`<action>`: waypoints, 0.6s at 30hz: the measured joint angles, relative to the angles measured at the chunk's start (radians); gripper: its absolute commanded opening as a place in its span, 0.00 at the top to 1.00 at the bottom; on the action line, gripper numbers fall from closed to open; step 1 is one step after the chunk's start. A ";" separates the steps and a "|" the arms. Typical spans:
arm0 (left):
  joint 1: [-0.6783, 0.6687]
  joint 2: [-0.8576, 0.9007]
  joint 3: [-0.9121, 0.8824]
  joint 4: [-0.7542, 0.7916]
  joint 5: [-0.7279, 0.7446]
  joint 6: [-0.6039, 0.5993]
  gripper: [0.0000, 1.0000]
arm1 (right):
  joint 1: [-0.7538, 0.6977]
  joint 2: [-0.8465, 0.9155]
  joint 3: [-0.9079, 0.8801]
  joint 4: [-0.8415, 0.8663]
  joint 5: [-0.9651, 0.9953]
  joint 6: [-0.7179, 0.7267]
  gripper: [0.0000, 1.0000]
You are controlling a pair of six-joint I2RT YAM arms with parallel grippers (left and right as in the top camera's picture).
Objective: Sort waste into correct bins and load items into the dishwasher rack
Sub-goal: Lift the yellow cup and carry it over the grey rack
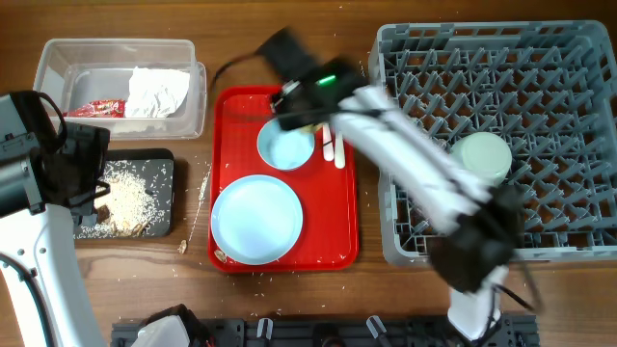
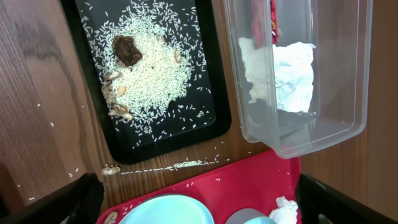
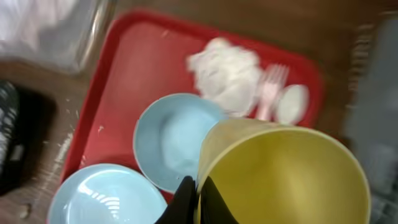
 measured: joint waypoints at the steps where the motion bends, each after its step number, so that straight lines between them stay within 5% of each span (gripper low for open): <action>1: 0.000 0.000 0.000 0.000 0.000 0.000 0.00 | -0.079 -0.084 0.011 -0.025 -0.029 0.000 0.96; 6: 0.000 0.000 0.000 0.000 0.000 0.000 0.00 | -0.471 -0.256 0.046 -0.111 -0.287 -0.066 0.96; 11: 0.000 0.000 0.000 0.000 0.000 0.000 0.00 | -0.831 -0.222 -0.049 -0.135 -0.734 -0.264 0.96; 18: 0.000 0.000 0.000 0.000 0.000 0.000 0.00 | -0.981 -0.134 -0.323 0.062 -1.127 -0.380 0.96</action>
